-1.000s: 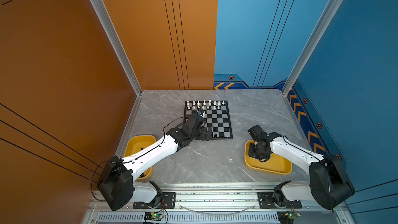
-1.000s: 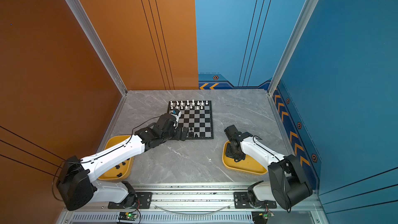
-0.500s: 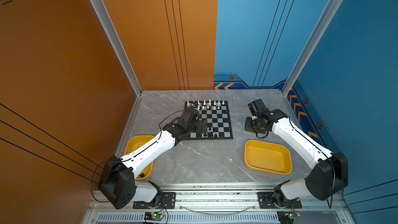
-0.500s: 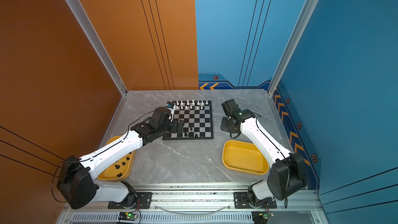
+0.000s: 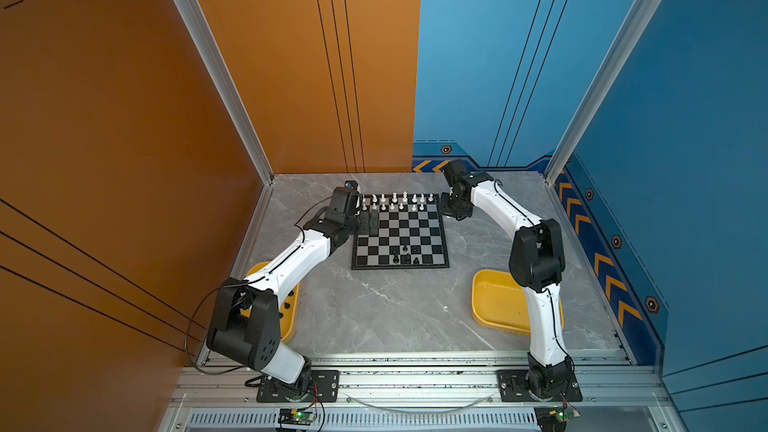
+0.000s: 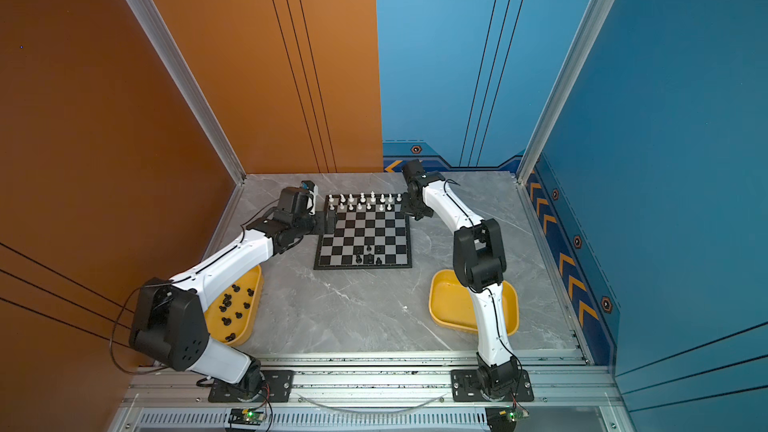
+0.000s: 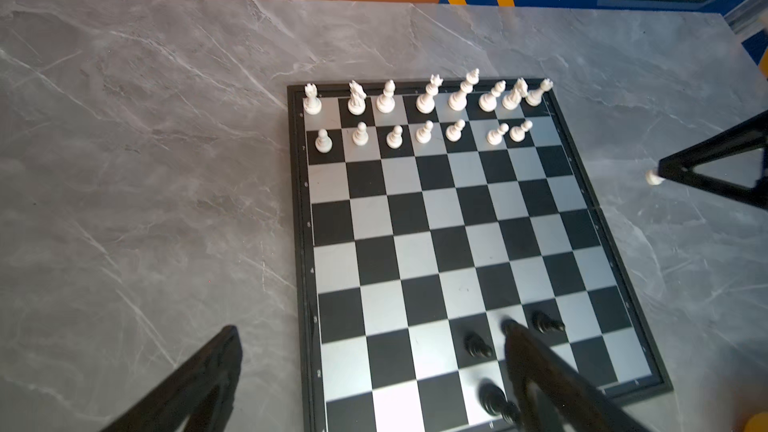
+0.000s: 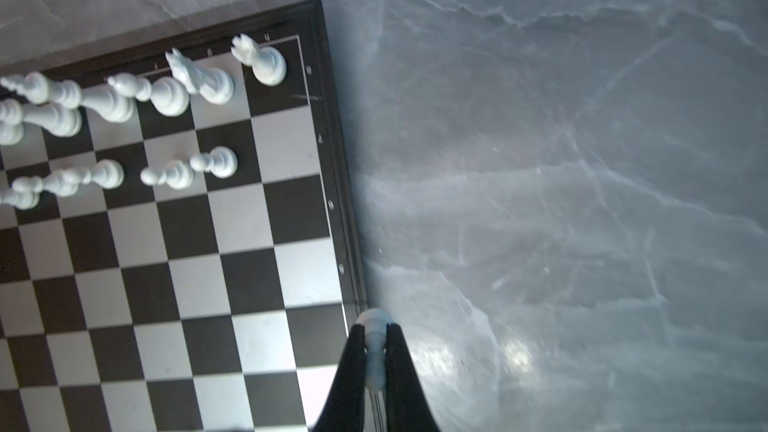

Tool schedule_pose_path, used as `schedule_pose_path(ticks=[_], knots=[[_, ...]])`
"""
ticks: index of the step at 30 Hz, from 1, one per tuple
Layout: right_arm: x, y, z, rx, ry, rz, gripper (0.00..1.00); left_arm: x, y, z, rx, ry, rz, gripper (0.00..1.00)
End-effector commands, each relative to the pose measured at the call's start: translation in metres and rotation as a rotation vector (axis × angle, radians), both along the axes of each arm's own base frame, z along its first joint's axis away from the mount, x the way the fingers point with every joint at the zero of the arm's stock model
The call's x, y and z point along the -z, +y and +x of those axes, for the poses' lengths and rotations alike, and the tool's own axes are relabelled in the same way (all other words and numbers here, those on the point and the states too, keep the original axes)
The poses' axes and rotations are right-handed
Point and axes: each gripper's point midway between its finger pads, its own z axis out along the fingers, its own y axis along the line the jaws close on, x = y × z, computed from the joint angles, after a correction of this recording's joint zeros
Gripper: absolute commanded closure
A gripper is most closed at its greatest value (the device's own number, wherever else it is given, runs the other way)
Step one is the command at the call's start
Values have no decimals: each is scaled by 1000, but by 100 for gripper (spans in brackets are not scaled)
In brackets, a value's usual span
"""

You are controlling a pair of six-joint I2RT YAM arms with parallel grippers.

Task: Set up the chess pieces on the board
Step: 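Lower the white pawn onto the pawn-row square nearest the board edge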

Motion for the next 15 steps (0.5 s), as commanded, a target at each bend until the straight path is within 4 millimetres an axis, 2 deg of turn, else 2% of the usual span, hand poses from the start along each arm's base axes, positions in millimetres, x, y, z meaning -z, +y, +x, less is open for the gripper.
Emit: schedule_pose_path(ticks=[1,7,15], knots=[[8,10,14,-26,2,15,94,-13,-3,21,31,-34,-45,0],[24,23,41,-20,-29,39,93,-12,4,38,32,-22,-56,0],[35,35,60,-11,-48,87,92,-6,18,39,10,-2,-63,0]])
